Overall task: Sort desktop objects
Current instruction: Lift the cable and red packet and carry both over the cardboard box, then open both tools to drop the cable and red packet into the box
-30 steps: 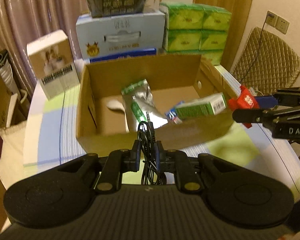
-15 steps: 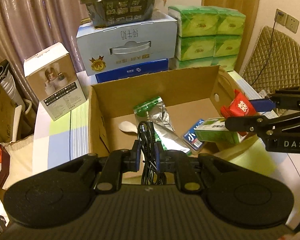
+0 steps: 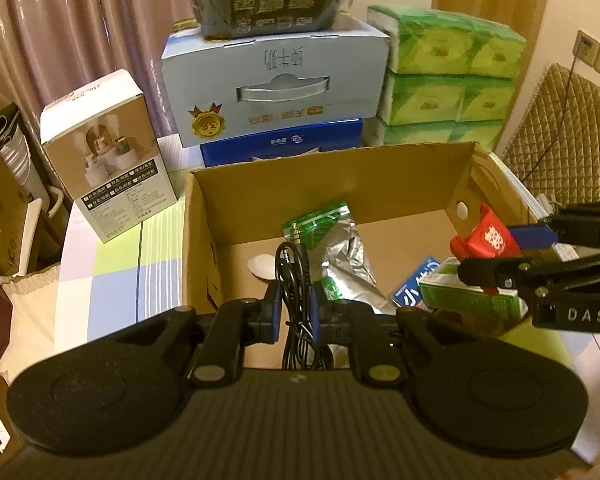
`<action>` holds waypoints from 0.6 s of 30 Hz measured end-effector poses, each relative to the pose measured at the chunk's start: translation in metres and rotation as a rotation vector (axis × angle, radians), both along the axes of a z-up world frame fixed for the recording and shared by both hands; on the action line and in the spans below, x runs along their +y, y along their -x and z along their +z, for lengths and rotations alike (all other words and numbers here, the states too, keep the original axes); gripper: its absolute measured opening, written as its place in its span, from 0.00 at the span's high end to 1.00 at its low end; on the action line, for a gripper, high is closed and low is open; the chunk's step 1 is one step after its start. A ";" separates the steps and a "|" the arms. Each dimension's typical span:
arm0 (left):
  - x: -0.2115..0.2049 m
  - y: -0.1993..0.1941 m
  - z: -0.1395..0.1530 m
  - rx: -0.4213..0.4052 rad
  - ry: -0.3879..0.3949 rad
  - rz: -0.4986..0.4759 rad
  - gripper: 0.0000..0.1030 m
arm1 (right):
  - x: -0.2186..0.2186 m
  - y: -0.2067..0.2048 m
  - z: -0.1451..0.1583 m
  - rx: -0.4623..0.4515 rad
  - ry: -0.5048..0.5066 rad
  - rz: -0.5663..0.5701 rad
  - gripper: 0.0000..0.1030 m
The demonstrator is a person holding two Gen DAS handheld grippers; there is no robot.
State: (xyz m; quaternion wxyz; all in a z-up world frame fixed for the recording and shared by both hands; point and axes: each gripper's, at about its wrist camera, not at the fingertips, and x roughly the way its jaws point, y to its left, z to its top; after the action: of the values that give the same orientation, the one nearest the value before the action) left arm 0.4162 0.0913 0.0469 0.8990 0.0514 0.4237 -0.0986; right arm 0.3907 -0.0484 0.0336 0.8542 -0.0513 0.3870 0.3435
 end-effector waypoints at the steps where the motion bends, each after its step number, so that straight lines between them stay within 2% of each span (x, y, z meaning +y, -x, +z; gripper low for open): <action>1: 0.000 -0.002 -0.002 0.002 0.002 0.000 0.89 | 0.001 -0.001 -0.002 0.003 0.000 -0.002 0.61; 5: 0.001 -0.012 -0.009 0.017 0.017 -0.001 0.88 | 0.004 -0.006 -0.007 0.011 0.003 -0.005 0.61; 6: 0.001 -0.013 -0.011 0.018 0.017 0.005 0.78 | 0.004 -0.006 -0.008 0.012 0.004 -0.006 0.61; 8: 0.003 -0.015 -0.013 0.014 0.026 0.015 0.70 | 0.005 -0.007 -0.009 0.015 0.003 -0.008 0.61; 18: 0.016 -0.005 -0.012 -0.006 0.027 0.032 0.71 | 0.009 -0.008 -0.011 0.021 -0.001 -0.011 0.61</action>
State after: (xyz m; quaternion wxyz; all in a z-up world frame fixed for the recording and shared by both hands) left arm 0.4217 0.1069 0.0350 0.9023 0.0329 0.4204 -0.0899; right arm 0.3986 -0.0391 0.0227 0.8518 -0.0452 0.3962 0.3397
